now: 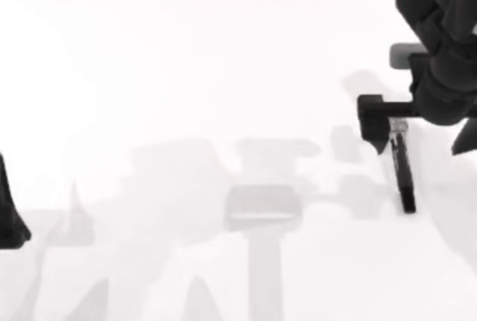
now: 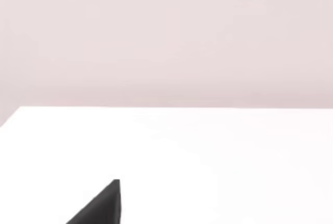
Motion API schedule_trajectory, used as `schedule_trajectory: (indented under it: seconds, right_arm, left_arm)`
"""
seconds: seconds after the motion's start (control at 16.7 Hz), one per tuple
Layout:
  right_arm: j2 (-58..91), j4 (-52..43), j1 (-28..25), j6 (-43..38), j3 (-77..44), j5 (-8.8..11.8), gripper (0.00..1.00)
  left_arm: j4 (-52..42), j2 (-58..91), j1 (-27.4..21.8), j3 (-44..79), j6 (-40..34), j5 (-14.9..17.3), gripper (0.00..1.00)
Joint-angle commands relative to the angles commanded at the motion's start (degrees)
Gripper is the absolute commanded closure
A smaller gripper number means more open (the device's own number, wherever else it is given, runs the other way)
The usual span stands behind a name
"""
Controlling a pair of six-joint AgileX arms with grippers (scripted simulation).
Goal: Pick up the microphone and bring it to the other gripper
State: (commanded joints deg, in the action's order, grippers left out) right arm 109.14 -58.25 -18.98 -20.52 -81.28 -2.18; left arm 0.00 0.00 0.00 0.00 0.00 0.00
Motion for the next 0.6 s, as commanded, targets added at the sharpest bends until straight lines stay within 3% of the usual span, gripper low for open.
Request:
schedule_trajectory:
  seconds: [0.36,0.6]
  right_arm:
    - [0.02,0.26,0.27,0.07,0.21,0.02,0.00]
    - [3.37,6.73,0.27,0.24,3.43,0.00,0.00]
  left_arm:
    - [0.00,0.00,0.00,0.00,0.00,0.00,0.00]
    - [0.00,0.00,0.00,0.00,0.00,0.00,0.00]
